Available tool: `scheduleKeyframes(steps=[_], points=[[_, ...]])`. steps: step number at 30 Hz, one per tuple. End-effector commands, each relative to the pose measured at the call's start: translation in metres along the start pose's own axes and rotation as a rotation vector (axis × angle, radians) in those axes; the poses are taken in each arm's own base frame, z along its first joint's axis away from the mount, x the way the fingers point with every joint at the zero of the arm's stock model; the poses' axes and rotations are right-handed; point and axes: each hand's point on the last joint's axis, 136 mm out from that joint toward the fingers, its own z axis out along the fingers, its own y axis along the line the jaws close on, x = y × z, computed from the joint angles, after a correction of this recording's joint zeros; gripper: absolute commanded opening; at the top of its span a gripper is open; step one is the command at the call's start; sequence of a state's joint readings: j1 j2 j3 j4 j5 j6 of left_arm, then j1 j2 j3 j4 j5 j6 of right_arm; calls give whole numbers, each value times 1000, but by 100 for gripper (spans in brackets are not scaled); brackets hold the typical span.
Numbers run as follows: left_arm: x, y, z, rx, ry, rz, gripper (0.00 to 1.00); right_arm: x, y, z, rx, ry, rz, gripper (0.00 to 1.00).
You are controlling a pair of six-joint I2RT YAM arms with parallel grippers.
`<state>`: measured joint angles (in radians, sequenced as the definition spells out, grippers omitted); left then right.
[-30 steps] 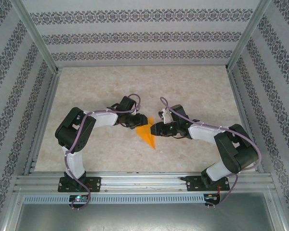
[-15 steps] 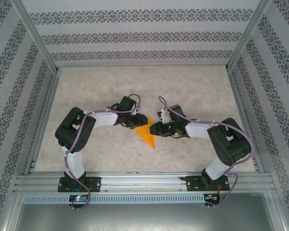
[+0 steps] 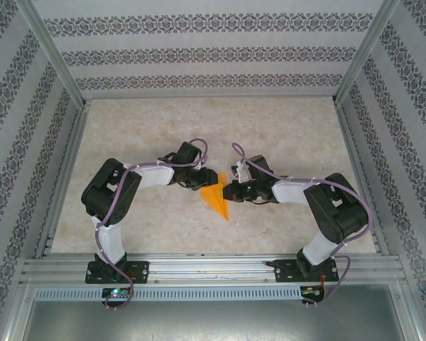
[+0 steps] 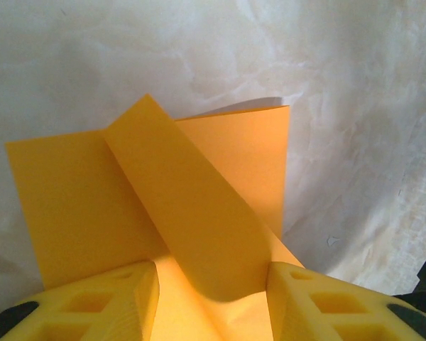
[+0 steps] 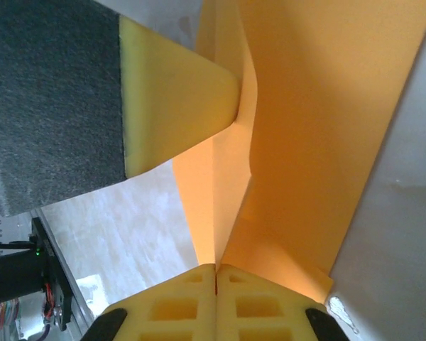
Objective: Fold a paper plane with a square sheet of paper (fold left side to right side)
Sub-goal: Fourth fold the wing at the center of the table.
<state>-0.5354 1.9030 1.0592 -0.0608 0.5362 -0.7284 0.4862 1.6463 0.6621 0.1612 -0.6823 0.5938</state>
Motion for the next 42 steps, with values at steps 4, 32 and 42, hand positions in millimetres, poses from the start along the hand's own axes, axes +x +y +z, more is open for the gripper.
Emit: scheduleKeyframes(steps=[4,32,42], points=[[18,33,7,-134,50,-19,46,-8,-10,-2,65,-11,-20,1],[17,32,6,-135,52,-18,46,-5,-36,6,153,16,8,1],[17,33,7,-141,52,-21,46,4,-28,4,120,20,14,1]])
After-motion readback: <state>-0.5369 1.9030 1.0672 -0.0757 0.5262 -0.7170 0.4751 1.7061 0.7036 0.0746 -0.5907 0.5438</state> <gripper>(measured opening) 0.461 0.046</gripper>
